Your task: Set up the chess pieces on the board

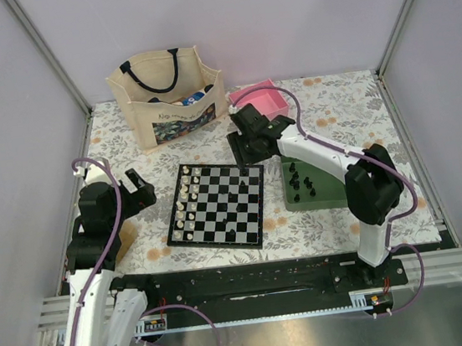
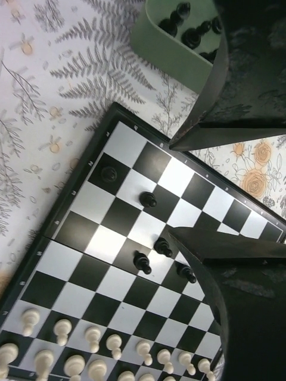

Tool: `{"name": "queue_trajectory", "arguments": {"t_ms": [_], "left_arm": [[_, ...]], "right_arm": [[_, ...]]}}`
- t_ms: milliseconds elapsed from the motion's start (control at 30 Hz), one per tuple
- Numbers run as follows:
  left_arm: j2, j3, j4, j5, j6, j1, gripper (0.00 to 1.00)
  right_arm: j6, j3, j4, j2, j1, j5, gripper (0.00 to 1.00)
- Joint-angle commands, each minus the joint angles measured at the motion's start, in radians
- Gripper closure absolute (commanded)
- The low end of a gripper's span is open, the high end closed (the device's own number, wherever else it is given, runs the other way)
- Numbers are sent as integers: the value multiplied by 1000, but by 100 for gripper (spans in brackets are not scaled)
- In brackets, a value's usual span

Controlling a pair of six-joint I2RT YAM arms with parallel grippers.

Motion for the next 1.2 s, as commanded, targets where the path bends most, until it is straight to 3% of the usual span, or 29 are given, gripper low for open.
{"name": "queue_trajectory", "arguments": {"t_ms": [0,900,1167], "left_arm": [[-4,2,30,8,-5,8,1],[10,3,32,22,-3,19,1],[12,3,32,23,-3,19,1]], "right_arm": [[39,-37,28,-8,41,-48,37],[60,53,14,189,62,-16,56],[62,79,-12,213,61,13,68]]}}
